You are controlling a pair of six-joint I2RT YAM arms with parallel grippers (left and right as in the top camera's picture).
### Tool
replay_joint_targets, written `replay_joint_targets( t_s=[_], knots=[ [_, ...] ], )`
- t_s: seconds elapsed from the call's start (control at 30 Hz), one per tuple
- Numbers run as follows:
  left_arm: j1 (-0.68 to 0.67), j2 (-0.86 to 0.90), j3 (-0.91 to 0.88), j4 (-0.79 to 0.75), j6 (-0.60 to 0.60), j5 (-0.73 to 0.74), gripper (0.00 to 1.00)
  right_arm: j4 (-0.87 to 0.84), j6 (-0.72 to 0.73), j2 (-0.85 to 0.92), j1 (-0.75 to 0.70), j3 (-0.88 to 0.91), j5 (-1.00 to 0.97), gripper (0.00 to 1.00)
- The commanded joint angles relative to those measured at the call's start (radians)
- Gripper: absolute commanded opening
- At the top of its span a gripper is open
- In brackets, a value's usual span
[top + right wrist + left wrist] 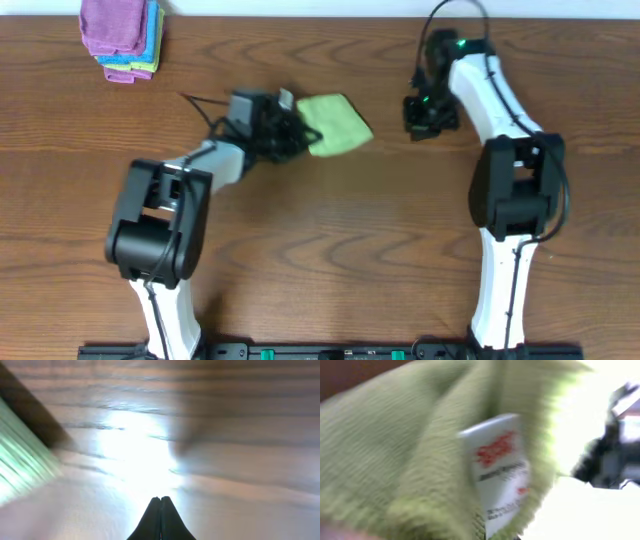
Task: Fold the cloth
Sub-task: 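Reach the left gripper to the folded green square and grasp it, then carry the green cloth with the left gripper to the top-left cloth stack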
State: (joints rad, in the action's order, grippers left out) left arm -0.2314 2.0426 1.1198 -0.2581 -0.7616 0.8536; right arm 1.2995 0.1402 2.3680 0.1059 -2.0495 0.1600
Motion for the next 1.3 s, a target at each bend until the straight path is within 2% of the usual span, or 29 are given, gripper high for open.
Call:
replay_joint_targets(
  t_s=[0.0,0.1,0.27,0.4,0.57,0.87,1.27],
  knots=[
    [0.066,-0.023,0.141,-0.013,-0.032,0.031,0.06,0.054,-0.05,-0.002,-0.015,-0.116,-0.045,0.01],
    [0.132,-0.04,0.285,-0.012,-0.05,0.018,0.06,0.113,-0.06,-0.003,-0.014,-0.199,-0.051,0.01],
    [0.275,-0.048,0.485,-0.008,-0.144,-0.092,0.06,0.178,-0.06,-0.008,-0.003,-0.299,-0.051,0.01],
    [0.391,-0.048,0.531,-0.008,-0.184,-0.179,0.06,0.201,-0.06,-0.008,0.005,-0.348,-0.051,0.01],
    [0.504,-0.043,0.533,-0.005,-0.188,-0.2,0.06,0.193,-0.06,-0.008,0.016,-0.359,-0.05,0.01],
    [0.593,0.001,0.573,0.004,-0.143,-0.261,0.05,0.166,-0.06,-0.008,0.054,-0.359,-0.048,0.01],
    [0.612,0.314,1.053,0.262,0.018,-0.259,0.06,0.163,-0.059,-0.008,0.091,-0.359,-0.047,0.01]
  ],
)
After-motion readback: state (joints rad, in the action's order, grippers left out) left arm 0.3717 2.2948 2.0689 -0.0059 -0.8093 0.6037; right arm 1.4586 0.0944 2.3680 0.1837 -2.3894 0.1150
